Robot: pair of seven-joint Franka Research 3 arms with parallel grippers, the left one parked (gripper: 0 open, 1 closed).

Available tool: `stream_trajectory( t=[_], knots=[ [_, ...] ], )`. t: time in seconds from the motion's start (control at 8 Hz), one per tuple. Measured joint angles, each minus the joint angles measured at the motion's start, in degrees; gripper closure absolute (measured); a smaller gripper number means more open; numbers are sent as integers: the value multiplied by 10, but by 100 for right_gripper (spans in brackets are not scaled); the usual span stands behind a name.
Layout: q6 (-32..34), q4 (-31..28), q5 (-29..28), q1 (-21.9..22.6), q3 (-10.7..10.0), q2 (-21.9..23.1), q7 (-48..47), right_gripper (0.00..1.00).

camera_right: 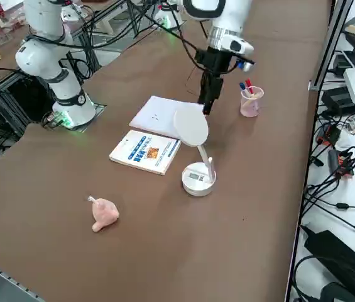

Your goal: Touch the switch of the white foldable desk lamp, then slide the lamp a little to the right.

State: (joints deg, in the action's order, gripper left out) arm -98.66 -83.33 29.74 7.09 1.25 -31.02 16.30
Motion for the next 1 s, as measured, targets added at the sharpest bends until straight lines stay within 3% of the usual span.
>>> stream_trajectory(
  t=[0.25, 0.75, 1.0],
  knots=[
    [-14, 14, 72, 10, 1, -37, 78, 0],
    [-28, 41, 151, 14, 0, -85, 190, 0],
    [-70, 42, 179, 12, -6, -95, 230, 0]
  ],
)
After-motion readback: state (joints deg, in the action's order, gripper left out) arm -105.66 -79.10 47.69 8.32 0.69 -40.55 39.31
